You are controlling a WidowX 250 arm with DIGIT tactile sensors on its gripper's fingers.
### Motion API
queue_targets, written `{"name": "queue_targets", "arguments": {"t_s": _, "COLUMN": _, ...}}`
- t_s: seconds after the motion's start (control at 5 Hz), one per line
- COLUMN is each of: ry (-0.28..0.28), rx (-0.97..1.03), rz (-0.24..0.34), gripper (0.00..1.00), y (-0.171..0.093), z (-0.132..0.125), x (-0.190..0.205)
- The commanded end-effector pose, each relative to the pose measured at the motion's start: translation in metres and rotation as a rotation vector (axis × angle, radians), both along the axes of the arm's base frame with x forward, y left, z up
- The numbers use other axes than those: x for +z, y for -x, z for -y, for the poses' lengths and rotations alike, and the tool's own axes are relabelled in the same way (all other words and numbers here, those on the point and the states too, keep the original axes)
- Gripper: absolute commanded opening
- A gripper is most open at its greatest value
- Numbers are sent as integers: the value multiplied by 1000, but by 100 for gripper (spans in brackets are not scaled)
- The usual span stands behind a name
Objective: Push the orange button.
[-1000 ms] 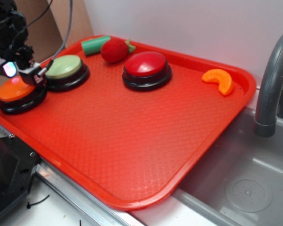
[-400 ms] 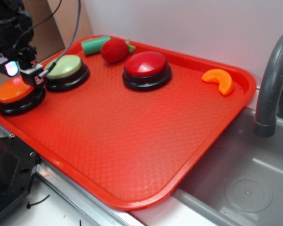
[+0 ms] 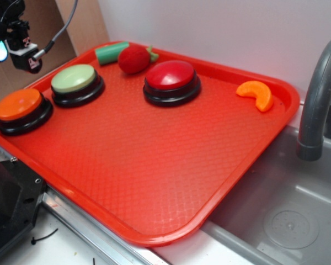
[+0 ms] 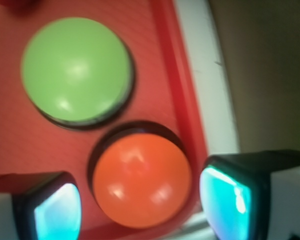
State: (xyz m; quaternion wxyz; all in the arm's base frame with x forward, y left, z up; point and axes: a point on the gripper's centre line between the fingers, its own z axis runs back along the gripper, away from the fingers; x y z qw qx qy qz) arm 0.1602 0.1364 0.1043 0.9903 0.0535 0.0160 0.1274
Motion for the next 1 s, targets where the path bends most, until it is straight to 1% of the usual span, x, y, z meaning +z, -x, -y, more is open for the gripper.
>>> {"name": "queue_targets", "arguments": {"t_s": 0.0, "ry": -39, "rx": 2, "rz": 87, "gripper": 100, "y": -5, "z": -10, "x": 44}}
{"name": "queue_targets", "arguments": {"t_s": 0.2, "ry": -13, "rx": 6, "rz": 79, "gripper": 100, "y": -6, "z": -9, "x": 49}}
{"name": "queue_targets", "arguments": {"t_s": 0.4, "ry": -11, "rx": 14, "rz": 73, "gripper": 100, "y": -6, "z": -7, "x": 55}}
{"name": "queue_targets", "arguments": {"t_s": 0.6, "ry": -24, "rx": 25, "rz": 79, "gripper": 100, "y": -5, "z": -5, "x": 67}}
{"name": "queue_targets", "arguments": {"t_s": 0.8, "ry": -22, "rx": 23, "rz": 78, "gripper": 100, "y": -1, "z": -4, "x": 73}}
